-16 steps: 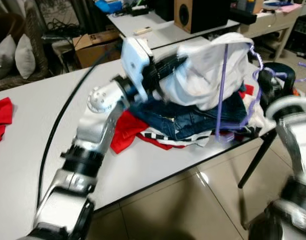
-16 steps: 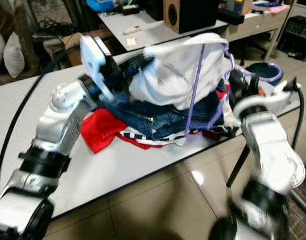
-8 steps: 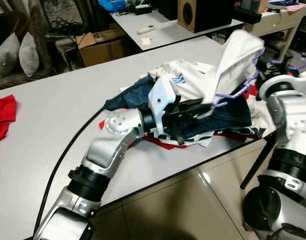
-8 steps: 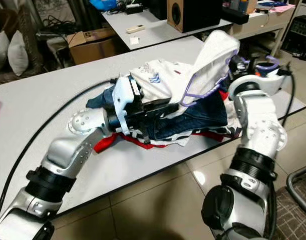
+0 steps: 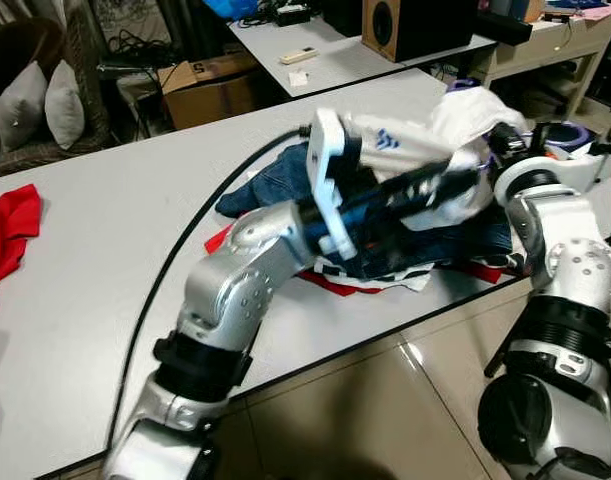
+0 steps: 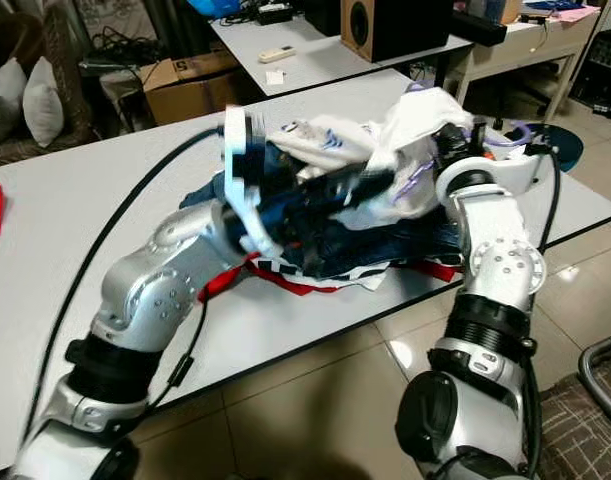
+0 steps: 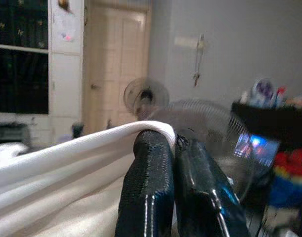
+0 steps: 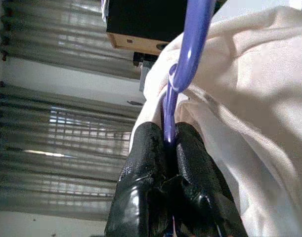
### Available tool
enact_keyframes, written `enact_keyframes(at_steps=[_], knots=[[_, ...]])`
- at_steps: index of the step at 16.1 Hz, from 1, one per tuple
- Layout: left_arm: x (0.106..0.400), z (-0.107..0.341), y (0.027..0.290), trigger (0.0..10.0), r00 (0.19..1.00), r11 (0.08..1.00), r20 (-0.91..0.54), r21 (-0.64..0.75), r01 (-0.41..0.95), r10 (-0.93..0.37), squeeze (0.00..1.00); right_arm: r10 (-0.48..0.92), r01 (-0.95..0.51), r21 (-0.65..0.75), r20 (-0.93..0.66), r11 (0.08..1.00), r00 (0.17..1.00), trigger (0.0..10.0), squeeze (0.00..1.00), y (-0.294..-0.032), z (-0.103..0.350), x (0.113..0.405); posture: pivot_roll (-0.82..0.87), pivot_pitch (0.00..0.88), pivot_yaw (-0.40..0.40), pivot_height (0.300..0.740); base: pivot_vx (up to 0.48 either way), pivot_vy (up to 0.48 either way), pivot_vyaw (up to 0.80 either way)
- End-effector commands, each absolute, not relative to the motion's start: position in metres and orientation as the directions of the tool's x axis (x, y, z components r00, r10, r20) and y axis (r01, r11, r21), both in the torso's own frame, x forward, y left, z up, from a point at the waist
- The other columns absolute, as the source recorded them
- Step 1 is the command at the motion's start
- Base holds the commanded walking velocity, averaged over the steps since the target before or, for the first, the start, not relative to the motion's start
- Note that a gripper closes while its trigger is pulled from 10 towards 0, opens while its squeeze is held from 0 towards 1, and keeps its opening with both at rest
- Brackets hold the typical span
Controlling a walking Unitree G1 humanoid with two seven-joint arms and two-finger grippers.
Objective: Hang hanger
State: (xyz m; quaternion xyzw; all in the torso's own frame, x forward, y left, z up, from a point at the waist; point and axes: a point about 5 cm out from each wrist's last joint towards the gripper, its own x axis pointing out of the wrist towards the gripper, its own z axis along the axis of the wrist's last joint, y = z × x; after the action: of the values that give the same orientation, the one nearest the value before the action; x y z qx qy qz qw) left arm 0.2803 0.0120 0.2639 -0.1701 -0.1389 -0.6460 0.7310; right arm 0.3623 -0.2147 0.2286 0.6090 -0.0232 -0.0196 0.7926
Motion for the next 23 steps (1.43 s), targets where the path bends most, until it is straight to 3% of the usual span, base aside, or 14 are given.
enact_keyframes(at_steps=[1, 2, 3, 4, 6, 8, 9, 12, 15, 16, 17, 18, 19, 23], knots=[[0.278, 0.277, 0.011, 0.0, 0.103, 0.081, 0.469, -0.066, 0.995, -0.877, 0.0, -0.048, -0.016, 0.961, 0.031, 0.275, 0.998, 10.0, 0.0, -0.209, 0.234, 0.364, -0.11, 0.0, 0.124, 0.74, 0.0, 0.0, 0.0], [0.28, 0.281, 0.009, 0.0, 0.112, 0.071, 0.489, -0.101, 0.992, -0.865, 0.0, -0.049, -0.015, 0.961, 0.03, 0.276, 0.998, 10.0, 0.0, -0.208, 0.233, 0.363, -0.11, 0.0, 0.127, 0.74, 0.0, 0.0, 0.0], [0.285, 0.28, 0.006, 0.0, 0.158, 0.12, 0.474, -0.109, 0.987, -0.866, 0.0, -0.049, -0.013, 0.963, 0.027, 0.271, 0.998, 10.0, 0.0, -0.207, 0.232, 0.363, -0.11, 0.0, 0.127, 0.74, 0.0, 0.0, 0.0], [0.304, 0.274, 0.005, 0.0, 0.317, 0.294, 0.42, -0.121, 0.948, -0.85, 0.0, -0.038, -0.02, 0.964, 0.031, 0.264, 0.999, 10.0, 0.0, -0.203, 0.232, 0.361, -0.11, 0.0, 0.132, 0.74, 0.0, 0.0, 0.0], [0.323, 0.275, 0.011, 0.0, 0.467, 0.434, 0.42, -0.177, 0.883, -0.778, 0.0, 0.013, -0.036, 0.956, 0.034, 0.293, 0.999, 10.0, 0.0, -0.193, 0.232, 0.356, -0.11, 0.0, 0.129, 0.74, 0.0, 0.0, 0.0], [0.351, 0.273, 0.027, 0.0, 0.675, 0.648, 0.377, -0.219, 0.73, -0.634, 0.0, 0.077, -0.046, 0.933, 0.02, 0.358, 0.997, 10.0, 0.0, -0.183, 0.227, 0.348, -0.11, 0.0, 0.127, 0.74, 0.0, 0.0, 0.0], [0.366, 0.269, 0.042, 0.0, 0.771, 0.766, 0.323, -0.173, 0.619, -0.549, 0.0, 0.084, -0.053, 0.929, 0.023, 0.365, 0.996, 10.0, 0.0, -0.184, 0.227, 0.342, -0.11, 0.0, 0.131, 0.74, 0.0, 0.0, 0.0], [0.384, 0.268, 0.073, 0.0, 0.868, 0.888, 0.301, -0.121, 0.445, -0.394, 0.0, 0.074, -0.06, 0.93, 0.035, 0.363, 0.997, 10.0, 0.0, -0.193, 0.229, 0.33, -0.12, 0.0, 0.137, 0.74, 0.0, 0.0, 0.0], [0.392, 0.257, 0.085, 0.0, 0.898, 0.921, 0.251, -0.054, 0.385, -0.36, 0.0, 0.051, -0.055, 0.938, 0.04, 0.344, 0.998, 10.0, 0.0, -0.201, 0.23, 0.321, -0.12, 0.0, 0.136, 0.74, 0.0, 0.0, 0.0], [0.393, 0.244, 0.082, 2.2, 0.897, 0.912, 0.175, 0.014, 0.41, -0.406, 0.0, 0.06, -0.063, 0.938, 0.045, 0.342, 0.997, 10.0, 0.0, -0.2, 0.231, 0.319, -0.12, 0.0, 0.136, 0.74, 0.0, 0.0, 0.0], [0.394, 0.234, 0.079, 10.0, 0.902, 0.909, 0.117, 0.057, 0.412, -0.416, 0.0, 0.066, -0.066, 0.938, 0.046, 0.341, 0.997, 10.0, 0.0, -0.198, 0.232, 0.318, -0.12, 0.0, 0.136, 0.74, 0.0, 0.0, 0.0], [0.393, 0.224, 0.074, 10.0, 0.878, 0.88, 0.067, 0.051, 0.472, -0.474, 0.0, 0.072, -0.067, 0.937, 0.045, 0.343, 0.996, 10.0, 0.0, -0.197, 0.233, 0.318, -0.12, 0.0, 0.132, 0.74, 0.0, 0.0, 0.0], [0.39, 0.22, 0.071, 10.0, 0.854, 0.855, 0.054, 0.043, 0.516, -0.518, 1.0, 0.075, -0.068, 0.936, 0.045, 0.344, 0.996, 10.0, 0.0, -0.197, 0.235, 0.319, -0.12, 0.0, 0.13, 0.74, 0.0, 0.0, 0.0], [0.391, 0.216, 0.083, 10.0, 0.826, 0.821, -0.002, 0.101, 0.561, -0.564, 1.0, 0.076, -0.064, 0.901, 0.035, 0.429, 0.996, 10.0, 0.0, -0.198, 0.24, 0.318, -0.12, 0.0, 0.126, 0.74, 0.0, 0.0, 0.0]])
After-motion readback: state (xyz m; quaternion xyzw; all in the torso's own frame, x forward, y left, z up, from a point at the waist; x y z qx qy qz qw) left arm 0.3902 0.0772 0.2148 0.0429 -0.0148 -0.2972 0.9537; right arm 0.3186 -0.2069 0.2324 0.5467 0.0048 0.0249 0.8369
